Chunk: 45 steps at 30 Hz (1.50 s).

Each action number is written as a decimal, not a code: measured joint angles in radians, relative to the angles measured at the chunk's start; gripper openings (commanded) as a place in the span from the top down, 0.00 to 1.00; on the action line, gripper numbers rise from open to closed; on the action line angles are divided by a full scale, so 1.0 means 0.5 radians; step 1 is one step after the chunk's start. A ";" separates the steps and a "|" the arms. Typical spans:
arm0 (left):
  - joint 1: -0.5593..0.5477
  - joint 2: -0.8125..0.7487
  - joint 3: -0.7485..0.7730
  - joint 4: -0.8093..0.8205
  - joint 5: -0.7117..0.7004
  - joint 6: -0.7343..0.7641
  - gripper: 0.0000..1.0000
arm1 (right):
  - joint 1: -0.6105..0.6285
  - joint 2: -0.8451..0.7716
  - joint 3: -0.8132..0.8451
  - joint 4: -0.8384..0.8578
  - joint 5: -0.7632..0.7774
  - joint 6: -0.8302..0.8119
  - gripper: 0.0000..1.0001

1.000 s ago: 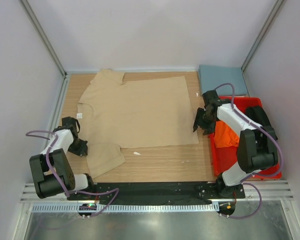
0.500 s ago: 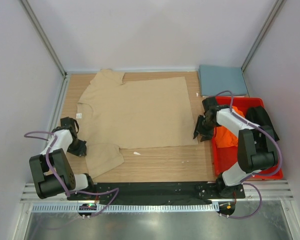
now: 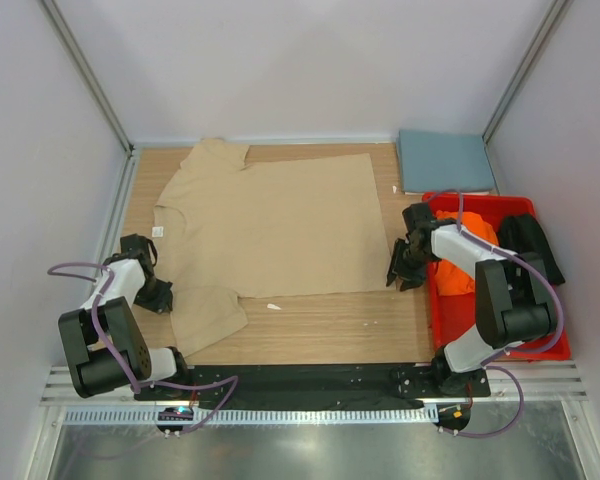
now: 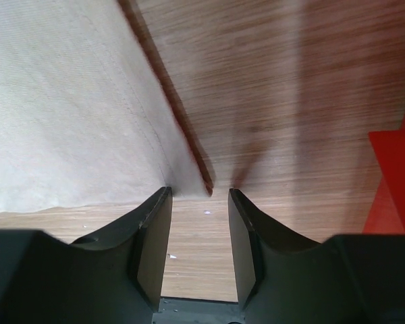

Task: Fold and stack the t-shirts
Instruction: Flatten the tshirt out, then fold the tshirt

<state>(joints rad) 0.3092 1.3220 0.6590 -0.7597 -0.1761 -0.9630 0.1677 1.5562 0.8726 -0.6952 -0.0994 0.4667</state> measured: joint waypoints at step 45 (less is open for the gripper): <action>0.041 -0.092 0.014 -0.087 -0.016 -0.047 1.00 | 0.029 -0.105 -0.156 0.114 -0.022 0.052 0.58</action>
<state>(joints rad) 0.3298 1.2758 0.6659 -0.8032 -0.1841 -0.9867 0.1822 1.5036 0.7948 -0.6380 -0.1104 0.4927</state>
